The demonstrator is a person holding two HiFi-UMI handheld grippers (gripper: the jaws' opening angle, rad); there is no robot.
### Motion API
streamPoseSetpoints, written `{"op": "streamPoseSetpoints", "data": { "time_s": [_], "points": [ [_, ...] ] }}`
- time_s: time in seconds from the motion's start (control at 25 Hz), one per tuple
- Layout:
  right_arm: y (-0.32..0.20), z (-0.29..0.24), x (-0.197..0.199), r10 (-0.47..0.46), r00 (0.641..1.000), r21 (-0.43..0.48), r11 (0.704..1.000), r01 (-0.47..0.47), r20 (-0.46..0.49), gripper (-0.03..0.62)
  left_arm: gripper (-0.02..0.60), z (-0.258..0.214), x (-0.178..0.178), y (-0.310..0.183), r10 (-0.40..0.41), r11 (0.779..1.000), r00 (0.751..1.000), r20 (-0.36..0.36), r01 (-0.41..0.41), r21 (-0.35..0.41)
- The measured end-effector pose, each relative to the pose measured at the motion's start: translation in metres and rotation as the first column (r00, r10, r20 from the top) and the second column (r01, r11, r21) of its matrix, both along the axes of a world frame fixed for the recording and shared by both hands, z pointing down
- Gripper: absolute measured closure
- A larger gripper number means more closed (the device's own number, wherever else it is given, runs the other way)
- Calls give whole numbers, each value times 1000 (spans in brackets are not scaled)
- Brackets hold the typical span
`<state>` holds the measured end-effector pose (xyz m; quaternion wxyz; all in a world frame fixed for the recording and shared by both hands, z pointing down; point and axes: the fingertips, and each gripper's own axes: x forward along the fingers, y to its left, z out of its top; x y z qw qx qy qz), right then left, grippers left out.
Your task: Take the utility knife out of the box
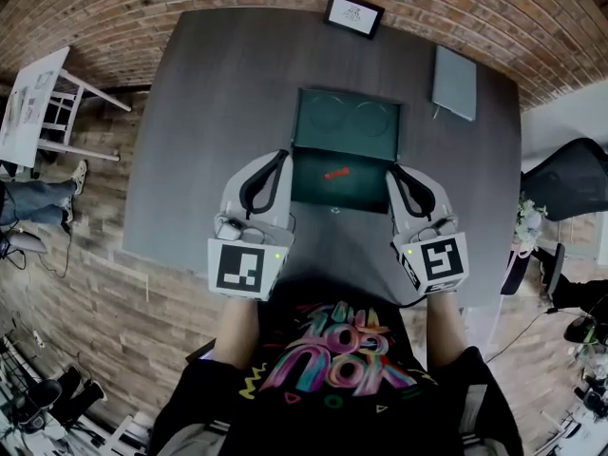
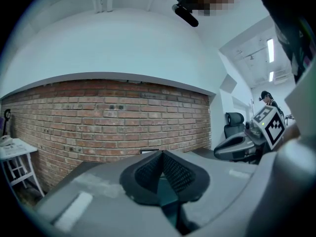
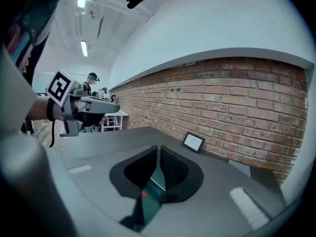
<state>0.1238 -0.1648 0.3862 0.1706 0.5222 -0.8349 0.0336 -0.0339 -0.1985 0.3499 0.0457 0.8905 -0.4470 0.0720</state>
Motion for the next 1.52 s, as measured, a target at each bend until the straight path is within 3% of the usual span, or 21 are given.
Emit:
{"op": "streamPoseSetpoints", "data": {
  "time_s": [0.36, 0.68, 1.08, 1.52],
  "points": [
    [-7, 28, -12, -114, 993, -82, 990, 111, -32, 530, 581, 9, 5, -5, 2, 1000, 1000, 5, -2, -15],
    [-13, 56, -33, -239, 968, -164, 961, 224, -79, 496, 581, 16, 3, -10, -4, 1000, 1000, 13, 4, -31],
    [-11, 111, -66, -459, 878, -300, 863, 406, -134, 471, 581, 24, -8, -13, -27, 999, 999, 25, 28, -39],
    [-9, 169, -87, -612, 758, -464, 752, 468, -227, 470, 581, 30, -22, -15, -63, 997, 998, 13, 64, -52]
  ]
}}
